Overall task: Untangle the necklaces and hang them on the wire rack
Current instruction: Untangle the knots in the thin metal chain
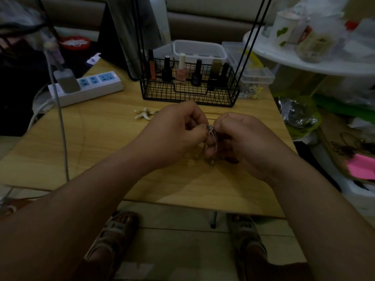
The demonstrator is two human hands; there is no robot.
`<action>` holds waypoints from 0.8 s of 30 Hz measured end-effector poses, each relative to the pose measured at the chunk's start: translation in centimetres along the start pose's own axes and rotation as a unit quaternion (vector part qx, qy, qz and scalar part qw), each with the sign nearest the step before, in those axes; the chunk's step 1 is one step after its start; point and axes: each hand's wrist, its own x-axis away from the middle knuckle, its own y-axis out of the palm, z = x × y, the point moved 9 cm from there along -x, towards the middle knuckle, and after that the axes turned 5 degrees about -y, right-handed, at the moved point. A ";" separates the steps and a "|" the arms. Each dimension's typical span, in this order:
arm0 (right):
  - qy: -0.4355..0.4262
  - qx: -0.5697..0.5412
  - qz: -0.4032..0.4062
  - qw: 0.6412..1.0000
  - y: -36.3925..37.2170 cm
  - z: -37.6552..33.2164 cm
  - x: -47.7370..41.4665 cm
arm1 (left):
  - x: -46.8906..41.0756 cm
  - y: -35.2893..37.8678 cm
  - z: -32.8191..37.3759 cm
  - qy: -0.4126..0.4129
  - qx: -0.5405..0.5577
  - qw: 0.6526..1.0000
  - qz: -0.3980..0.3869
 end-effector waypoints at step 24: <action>0.011 0.010 0.015 1.000 -0.2 0.3 0.0 | 0.1 0.6 -0.2 -0.031 0.063 0.997 -0.043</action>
